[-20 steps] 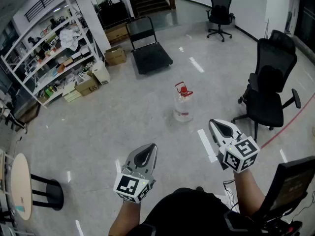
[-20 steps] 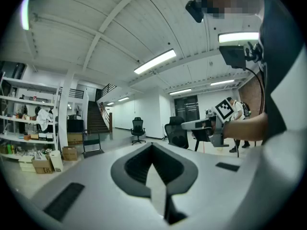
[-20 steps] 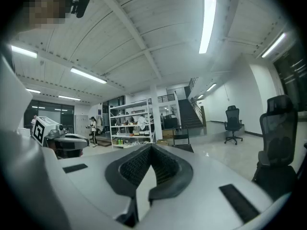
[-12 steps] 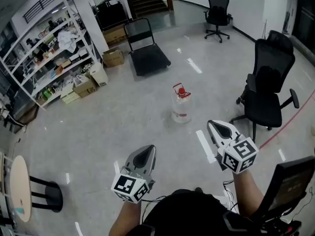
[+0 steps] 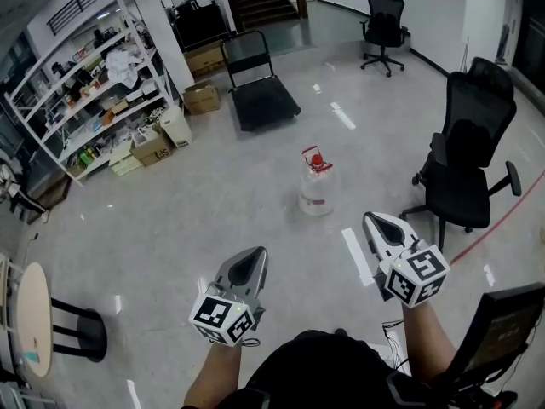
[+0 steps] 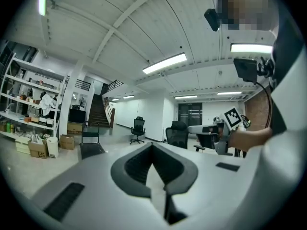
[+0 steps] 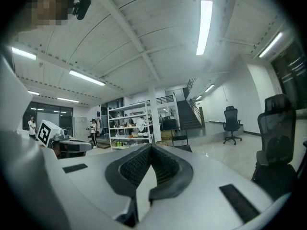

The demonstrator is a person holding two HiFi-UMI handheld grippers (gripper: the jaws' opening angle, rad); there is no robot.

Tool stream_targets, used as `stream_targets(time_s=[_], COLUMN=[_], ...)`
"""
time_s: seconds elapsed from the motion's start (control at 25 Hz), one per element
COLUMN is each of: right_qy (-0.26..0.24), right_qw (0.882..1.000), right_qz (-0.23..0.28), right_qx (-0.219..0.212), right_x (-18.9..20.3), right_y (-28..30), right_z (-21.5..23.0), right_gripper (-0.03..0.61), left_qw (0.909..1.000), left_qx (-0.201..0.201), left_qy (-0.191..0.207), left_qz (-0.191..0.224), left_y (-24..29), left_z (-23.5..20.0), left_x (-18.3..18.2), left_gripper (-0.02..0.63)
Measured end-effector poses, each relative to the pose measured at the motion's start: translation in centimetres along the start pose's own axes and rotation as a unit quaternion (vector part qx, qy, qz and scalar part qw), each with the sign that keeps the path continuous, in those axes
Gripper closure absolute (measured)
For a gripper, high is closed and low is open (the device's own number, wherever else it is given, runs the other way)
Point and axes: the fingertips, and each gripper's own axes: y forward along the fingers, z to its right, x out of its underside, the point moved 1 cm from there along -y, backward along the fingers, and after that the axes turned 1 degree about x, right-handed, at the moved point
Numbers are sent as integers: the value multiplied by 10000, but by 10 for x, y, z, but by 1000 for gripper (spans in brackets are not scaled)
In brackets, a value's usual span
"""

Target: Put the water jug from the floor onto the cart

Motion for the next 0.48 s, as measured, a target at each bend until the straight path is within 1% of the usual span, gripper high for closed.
stream_targets(time_s=[0.12, 0.24, 0.36, 0.48], right_qy=[75, 149, 244, 52], right_qw=[10000, 9999, 9996, 9998], right_qz=[-31, -51, -30, -64], right_qx=[-40, -57, -111, -159], right_x=[4, 6, 8, 14], right_y=[-2, -2, 2, 10], right_z=[14, 34, 53, 65], right_gripper=[584, 584, 584, 584], left_qw=[10000, 10000, 10000, 9998], left_qx=[18, 60, -9, -159], left_qy=[-38, 4, 29, -2], left_qz=[-7, -43, -88, -115], left_y=[13, 33, 52, 63], left_z=[10, 21, 23, 18], left_x=[3, 1, 1, 7], left_gripper=[617, 617, 617, 615])
